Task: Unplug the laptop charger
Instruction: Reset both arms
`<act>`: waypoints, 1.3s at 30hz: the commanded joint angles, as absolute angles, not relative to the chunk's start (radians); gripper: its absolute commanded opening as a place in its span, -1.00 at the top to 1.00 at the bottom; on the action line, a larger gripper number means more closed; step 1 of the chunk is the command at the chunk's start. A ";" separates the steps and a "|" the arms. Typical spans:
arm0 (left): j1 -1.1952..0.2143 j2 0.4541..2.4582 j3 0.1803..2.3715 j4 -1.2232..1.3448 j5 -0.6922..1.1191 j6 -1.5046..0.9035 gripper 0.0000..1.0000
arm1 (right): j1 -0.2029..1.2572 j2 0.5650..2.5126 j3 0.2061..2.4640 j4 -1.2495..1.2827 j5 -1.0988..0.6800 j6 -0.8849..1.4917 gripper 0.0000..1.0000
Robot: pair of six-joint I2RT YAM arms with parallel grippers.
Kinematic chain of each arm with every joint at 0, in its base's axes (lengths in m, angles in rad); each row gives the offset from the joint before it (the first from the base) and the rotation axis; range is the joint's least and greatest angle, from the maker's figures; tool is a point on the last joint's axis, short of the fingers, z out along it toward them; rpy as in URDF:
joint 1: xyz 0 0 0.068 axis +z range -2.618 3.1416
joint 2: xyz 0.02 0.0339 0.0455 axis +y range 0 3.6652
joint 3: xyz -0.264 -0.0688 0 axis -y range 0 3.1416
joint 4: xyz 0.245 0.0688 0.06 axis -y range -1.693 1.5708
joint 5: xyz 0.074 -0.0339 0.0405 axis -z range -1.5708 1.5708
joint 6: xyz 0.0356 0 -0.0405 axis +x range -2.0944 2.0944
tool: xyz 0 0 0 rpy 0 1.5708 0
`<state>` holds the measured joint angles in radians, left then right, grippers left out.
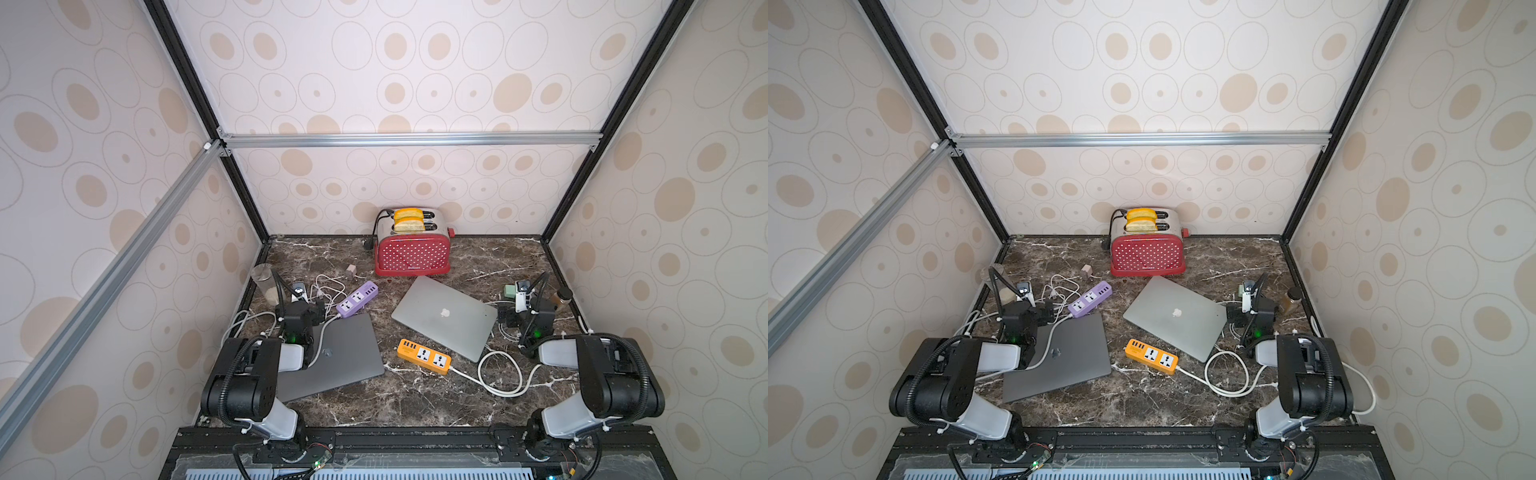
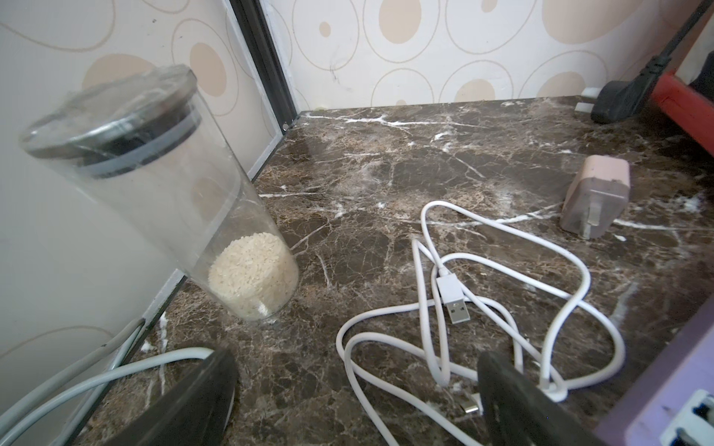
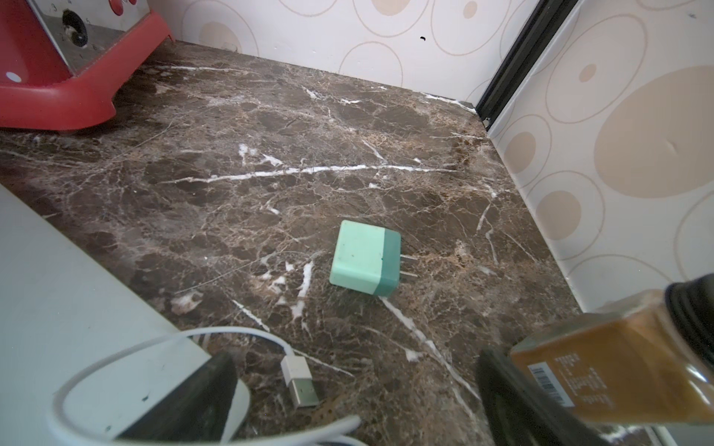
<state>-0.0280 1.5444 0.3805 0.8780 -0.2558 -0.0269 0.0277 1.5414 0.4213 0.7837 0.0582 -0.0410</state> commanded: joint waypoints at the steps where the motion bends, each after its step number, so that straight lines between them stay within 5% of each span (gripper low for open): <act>1: -0.023 1.540 0.383 0.917 -0.232 -0.003 -0.98 | 0.025 1.536 0.422 0.787 0.066 -0.041 -1.00; 6: -0.023 1.534 0.365 0.944 -0.204 0.002 -0.98 | 0.025 1.521 0.335 0.926 0.009 -0.057 -1.00; 9: -0.023 1.542 0.399 0.889 -0.366 -0.065 -0.98 | 0.013 1.516 0.263 1.062 0.162 0.025 -1.00; 12: -0.023 1.539 0.386 0.911 -0.326 -0.045 -0.98 | 0.000 1.510 0.255 1.064 0.201 0.056 -1.00; 18: -0.023 1.537 0.389 0.903 -0.221 -0.003 -0.99 | 0.009 1.524 0.388 0.828 -0.162 -0.114 -1.00; 23: -0.023 1.539 0.395 0.894 -0.222 -0.006 -0.98 | 0.010 1.537 0.428 0.776 0.013 -0.041 -1.00; 39: -0.022 1.538 0.394 0.893 -0.222 -0.006 -0.98 | 0.017 1.533 0.423 0.780 0.029 -0.045 -1.00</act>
